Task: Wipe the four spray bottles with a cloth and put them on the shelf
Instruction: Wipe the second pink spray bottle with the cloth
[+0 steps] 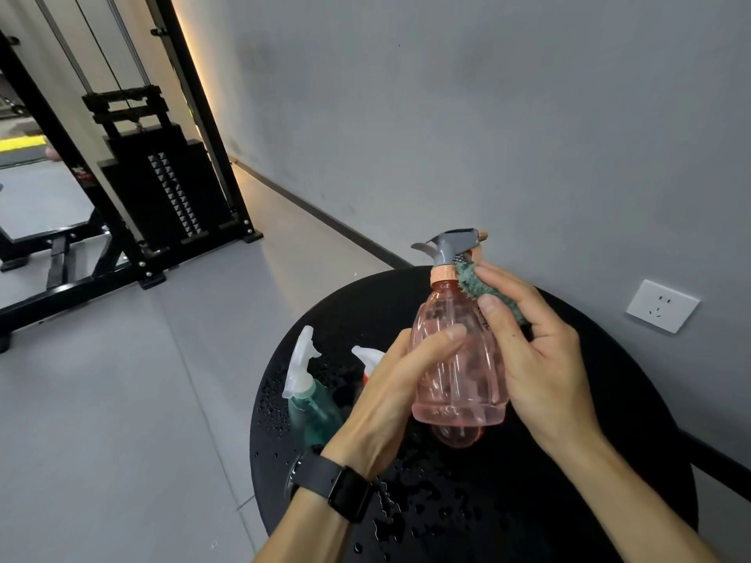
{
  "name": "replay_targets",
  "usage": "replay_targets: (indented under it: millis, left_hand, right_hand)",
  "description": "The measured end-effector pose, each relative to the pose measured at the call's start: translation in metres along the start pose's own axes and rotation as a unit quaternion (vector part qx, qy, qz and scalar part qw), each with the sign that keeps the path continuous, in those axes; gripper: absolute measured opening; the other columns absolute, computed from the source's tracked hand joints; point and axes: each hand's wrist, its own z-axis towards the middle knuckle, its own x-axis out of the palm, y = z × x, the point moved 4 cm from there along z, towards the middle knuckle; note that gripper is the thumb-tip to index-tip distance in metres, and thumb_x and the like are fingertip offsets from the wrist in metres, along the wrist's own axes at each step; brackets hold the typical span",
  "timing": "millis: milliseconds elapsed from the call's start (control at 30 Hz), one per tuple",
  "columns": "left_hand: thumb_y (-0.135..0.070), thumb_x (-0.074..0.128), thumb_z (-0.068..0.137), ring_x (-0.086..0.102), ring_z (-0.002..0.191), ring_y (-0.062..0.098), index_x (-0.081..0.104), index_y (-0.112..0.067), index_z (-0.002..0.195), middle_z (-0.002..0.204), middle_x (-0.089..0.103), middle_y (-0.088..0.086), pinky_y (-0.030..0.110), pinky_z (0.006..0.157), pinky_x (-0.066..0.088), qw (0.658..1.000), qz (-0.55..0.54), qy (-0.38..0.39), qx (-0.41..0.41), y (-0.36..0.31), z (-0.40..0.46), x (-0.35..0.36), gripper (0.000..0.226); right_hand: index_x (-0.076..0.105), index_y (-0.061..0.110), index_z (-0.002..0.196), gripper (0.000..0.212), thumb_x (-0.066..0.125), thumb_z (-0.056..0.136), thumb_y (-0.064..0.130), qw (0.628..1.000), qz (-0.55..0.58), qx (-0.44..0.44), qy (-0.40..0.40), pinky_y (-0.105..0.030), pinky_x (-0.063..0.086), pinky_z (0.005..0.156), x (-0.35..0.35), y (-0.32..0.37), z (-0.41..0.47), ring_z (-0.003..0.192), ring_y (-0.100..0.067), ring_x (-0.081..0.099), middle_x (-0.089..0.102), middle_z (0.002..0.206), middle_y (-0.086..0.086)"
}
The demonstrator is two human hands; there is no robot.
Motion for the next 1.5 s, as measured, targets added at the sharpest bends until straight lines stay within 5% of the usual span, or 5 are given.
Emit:
replay_targets:
  millis: [133, 567, 833, 1100, 1500]
  left_hand:
    - [-0.055, 0.072, 0.070, 0.072, 0.105, 0.030, 0.059, -0.019, 0.128, 0.120, 0.071, 0.008, 0.055, 0.092, 0.056, 1.000, -0.014, -0.015, 0.010, -0.002, 0.001, -0.002, 0.069]
    - [-0.037, 0.062, 0.084, 0.074, 0.079, 0.022, 0.064, -0.010, 0.115, 0.096, 0.076, 0.008, 0.036, 0.066, 0.060, 0.976, -0.173, -0.100, 0.092, -0.018, 0.009, -0.022, 0.041]
    - [-0.040, 0.057, 0.094, 0.062, 0.103, 0.032, 0.055, 0.000, 0.129, 0.118, 0.061, 0.022, 0.048, 0.091, 0.054, 0.962, -0.220, -0.126, 0.102, -0.021, 0.014, -0.025, 0.053]
    - [-0.042, 0.049, 0.097, 0.068, 0.097, 0.026, 0.067, 0.001, 0.114, 0.115, 0.068, 0.019, 0.037, 0.083, 0.058, 0.956, -0.262, -0.109, 0.078, -0.012, 0.016, -0.018, 0.049]
    - [-0.051, 0.049, 0.092, 0.066, 0.079, 0.025, 0.064, 0.000, 0.107, 0.091, 0.066, 0.016, 0.034, 0.075, 0.057, 0.939, -0.332, -0.068, 0.059, -0.012, 0.020, -0.022, 0.056]
  right_hand:
    - [0.064, 0.019, 0.121, 0.031, 0.053, 0.096, 0.005, 1.000, 0.016, 0.006, 0.018, 0.000, 0.046, 0.069, 0.000, 0.003, 0.000, 0.107, 0.014, 0.057, 0.060, 0.129, 0.009]
    - [0.060, 0.018, 0.128, 0.039, 0.053, 0.091, 0.008, 0.995, 0.016, -0.006, 0.100, -0.030, 0.048, 0.101, 0.007, -0.013, -0.015, 0.126, -0.009, 0.053, 0.060, 0.131, 0.013]
    - [0.061, 0.026, 0.126, 0.042, 0.056, 0.094, -0.001, 1.000, 0.024, -0.012, 0.006, -0.043, 0.053, 0.096, 0.006, -0.013, -0.017, 0.123, -0.010, 0.056, 0.060, 0.129, 0.018]
    - [0.053, 0.007, 0.132, 0.037, 0.055, 0.095, 0.006, 0.973, -0.126, -0.188, -0.034, -0.024, 0.037, 0.110, 0.035, -0.001, -0.031, 0.139, -0.012, 0.039, 0.050, 0.142, 0.001]
    - [0.060, -0.001, 0.125, 0.054, 0.068, 0.076, -0.022, 0.903, -0.255, -0.340, 0.068, -0.040, 0.044, 0.106, 0.048, -0.009, -0.047, 0.137, -0.025, 0.043, 0.054, 0.137, -0.013]
